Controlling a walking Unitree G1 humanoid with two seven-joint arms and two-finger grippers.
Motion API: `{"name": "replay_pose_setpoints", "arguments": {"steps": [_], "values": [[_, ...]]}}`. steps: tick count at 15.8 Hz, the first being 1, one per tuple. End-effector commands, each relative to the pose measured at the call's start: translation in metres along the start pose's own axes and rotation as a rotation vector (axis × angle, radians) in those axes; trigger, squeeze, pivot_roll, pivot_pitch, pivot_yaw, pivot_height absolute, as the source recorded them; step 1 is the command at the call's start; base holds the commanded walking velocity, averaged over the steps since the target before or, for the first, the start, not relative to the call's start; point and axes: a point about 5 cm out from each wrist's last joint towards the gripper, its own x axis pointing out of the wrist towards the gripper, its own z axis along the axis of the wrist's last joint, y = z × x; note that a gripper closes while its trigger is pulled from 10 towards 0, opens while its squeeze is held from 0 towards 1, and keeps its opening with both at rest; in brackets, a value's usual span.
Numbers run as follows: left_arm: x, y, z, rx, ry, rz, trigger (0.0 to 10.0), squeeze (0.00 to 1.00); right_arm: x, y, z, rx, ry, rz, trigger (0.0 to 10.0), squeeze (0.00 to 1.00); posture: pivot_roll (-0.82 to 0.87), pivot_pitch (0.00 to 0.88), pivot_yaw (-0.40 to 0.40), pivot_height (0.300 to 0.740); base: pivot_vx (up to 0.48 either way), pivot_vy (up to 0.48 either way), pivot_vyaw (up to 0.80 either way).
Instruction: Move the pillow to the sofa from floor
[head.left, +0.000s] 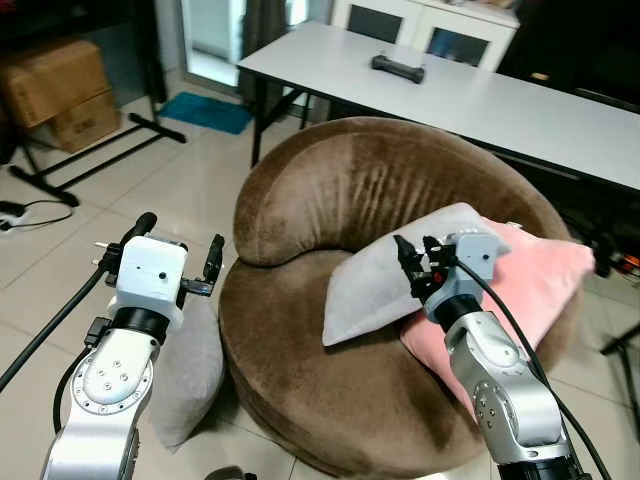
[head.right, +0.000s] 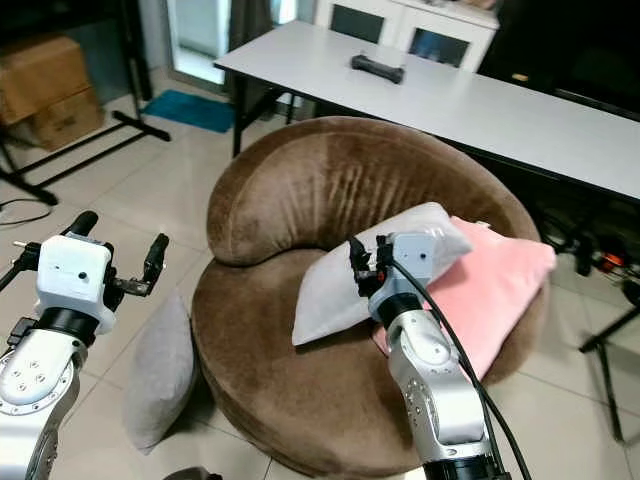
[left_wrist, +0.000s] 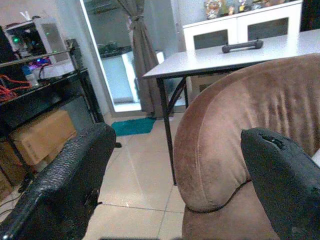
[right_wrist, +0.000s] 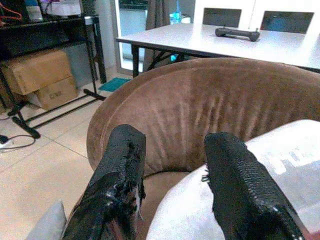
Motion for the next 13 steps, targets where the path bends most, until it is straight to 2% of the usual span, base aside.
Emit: {"name": "replay_pose_setpoints", "arguments": {"steps": [1, 13], "values": [[0.0012, -0.0021, 0.0028, -0.002, -0.012, 0.003, 10.0, 0.00, 0.0004, -0.0028, 0.0045, -0.010, -0.003, -0.007, 10.0, 0.00, 0.08, 0.000, -0.113, 0.740, 0.000, 0.304, 0.00], [-0.0027, -0.0066, 0.0033, -0.027, -0.003, 0.007, 10.0, 0.00, -0.0006, -0.0083, 0.0083, -0.045, 0.027, 0.016, 10.0, 0.00, 0.08, 0.000, -0.127, 0.740, 0.000, 0.305, 0.00]]}}
